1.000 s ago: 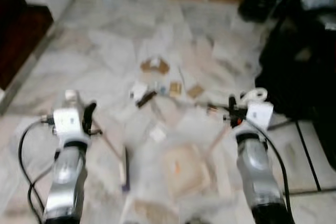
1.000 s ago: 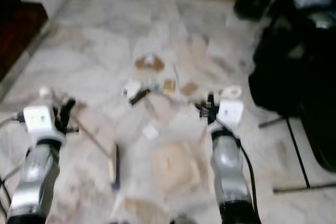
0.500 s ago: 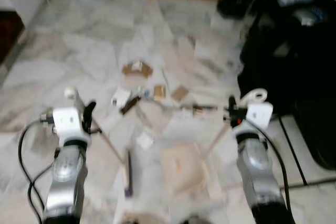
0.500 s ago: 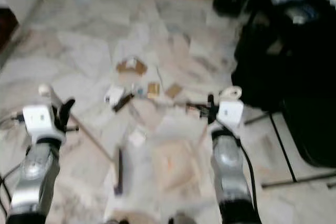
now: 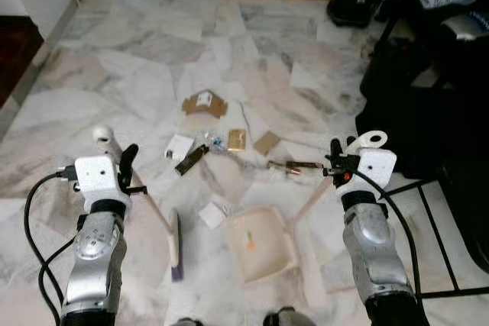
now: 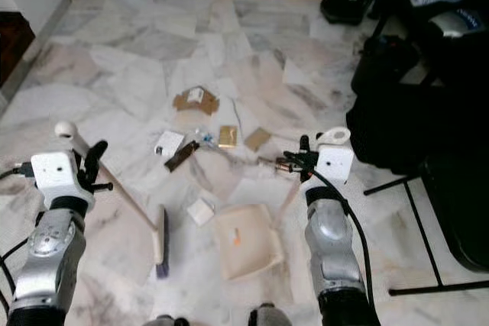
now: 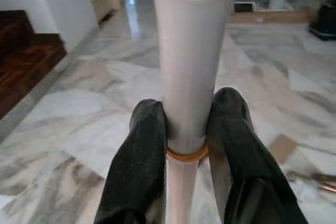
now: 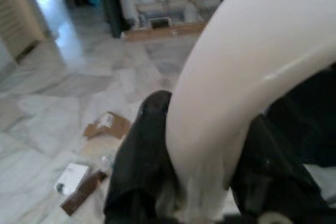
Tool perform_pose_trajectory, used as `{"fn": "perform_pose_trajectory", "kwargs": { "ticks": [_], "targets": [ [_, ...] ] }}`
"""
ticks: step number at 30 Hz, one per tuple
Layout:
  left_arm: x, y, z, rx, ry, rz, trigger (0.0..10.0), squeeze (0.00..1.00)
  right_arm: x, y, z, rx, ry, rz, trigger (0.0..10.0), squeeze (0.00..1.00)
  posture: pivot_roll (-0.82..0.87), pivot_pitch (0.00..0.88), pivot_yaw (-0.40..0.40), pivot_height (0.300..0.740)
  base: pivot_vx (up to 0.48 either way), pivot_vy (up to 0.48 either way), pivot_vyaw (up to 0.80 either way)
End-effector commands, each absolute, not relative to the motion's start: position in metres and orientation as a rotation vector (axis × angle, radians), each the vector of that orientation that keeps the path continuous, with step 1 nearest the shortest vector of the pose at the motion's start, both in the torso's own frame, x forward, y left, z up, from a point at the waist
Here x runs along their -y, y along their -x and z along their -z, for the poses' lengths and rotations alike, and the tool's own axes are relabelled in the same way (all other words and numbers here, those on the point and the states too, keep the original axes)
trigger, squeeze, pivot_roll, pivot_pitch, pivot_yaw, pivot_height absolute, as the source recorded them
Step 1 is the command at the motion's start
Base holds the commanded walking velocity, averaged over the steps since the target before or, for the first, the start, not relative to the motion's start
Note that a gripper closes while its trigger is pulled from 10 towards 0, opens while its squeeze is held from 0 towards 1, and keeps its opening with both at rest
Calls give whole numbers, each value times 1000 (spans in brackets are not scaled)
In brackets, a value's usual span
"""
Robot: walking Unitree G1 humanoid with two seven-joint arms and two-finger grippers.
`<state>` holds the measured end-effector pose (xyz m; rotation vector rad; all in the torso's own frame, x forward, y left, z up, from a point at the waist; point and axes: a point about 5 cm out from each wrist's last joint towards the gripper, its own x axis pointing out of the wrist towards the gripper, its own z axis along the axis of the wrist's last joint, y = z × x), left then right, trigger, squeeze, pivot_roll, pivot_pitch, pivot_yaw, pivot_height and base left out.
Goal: Sweep floor
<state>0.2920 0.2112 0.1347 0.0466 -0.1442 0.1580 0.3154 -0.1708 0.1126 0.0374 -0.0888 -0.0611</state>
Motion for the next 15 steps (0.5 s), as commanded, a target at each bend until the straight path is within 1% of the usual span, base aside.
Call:
{"fn": "perform_pose_trajectory", "kwargs": {
  "ticks": [1,15],
  "targets": [
    [-218,-291,-144,181,-61,-182,10000,0,172,-316,-120,123,-24,66,10000,0,-116,200,-29,740,266,0,0],
    [-219,-290,-145,186,-64,-180,10000,0,172,-314,-118,118,-24,60,10000,0,-117,182,-27,740,263,0,0]
  ]
}}
